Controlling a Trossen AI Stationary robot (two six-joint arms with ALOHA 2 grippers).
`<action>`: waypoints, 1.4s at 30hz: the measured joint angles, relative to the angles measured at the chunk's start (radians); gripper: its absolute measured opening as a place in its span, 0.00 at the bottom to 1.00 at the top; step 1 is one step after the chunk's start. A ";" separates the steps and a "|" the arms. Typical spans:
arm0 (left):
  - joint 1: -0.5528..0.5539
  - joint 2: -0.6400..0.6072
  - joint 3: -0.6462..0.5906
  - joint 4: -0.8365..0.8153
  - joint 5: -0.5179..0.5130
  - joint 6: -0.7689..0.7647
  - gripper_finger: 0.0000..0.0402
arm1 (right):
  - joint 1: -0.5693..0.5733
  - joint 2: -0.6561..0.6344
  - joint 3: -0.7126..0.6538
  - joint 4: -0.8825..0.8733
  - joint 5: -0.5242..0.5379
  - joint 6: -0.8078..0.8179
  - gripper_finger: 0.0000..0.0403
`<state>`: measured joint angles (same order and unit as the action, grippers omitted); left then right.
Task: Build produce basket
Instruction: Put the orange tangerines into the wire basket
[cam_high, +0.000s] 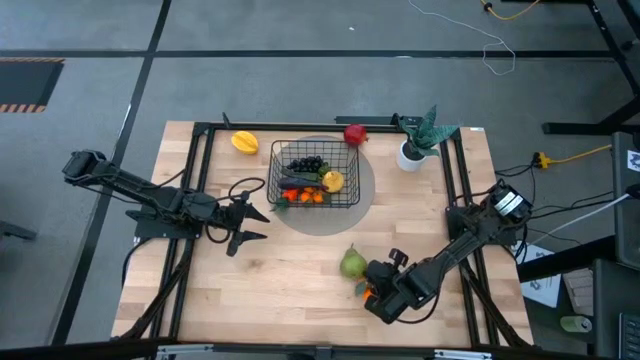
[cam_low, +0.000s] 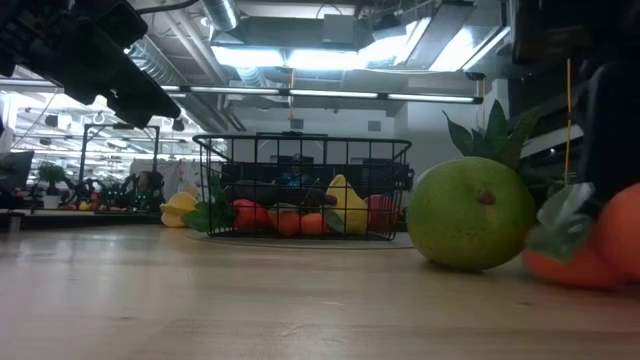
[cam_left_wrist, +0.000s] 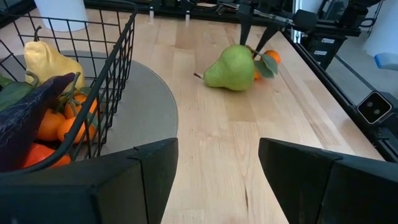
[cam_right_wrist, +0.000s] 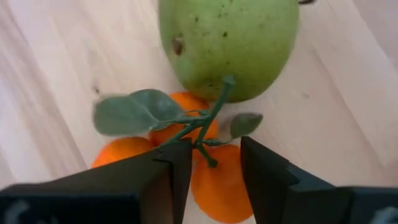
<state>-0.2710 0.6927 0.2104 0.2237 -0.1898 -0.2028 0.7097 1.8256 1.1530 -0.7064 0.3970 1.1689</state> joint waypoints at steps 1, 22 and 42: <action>0.000 0.000 0.000 0.000 0.000 0.000 0.53 | -0.001 0.000 0.000 0.015 0.002 -0.019 0.31; 0.000 0.000 0.000 -0.006 0.000 0.000 0.53 | -0.010 0.037 0.001 0.084 0.039 -0.153 0.01; 0.000 0.000 0.000 -0.008 0.000 0.001 0.53 | -0.008 0.027 0.378 -0.363 0.469 -0.352 0.00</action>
<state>-0.2707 0.6930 0.2104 0.2161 -0.1902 -0.2016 0.7020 1.8526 1.5307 -1.0691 0.8661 0.8166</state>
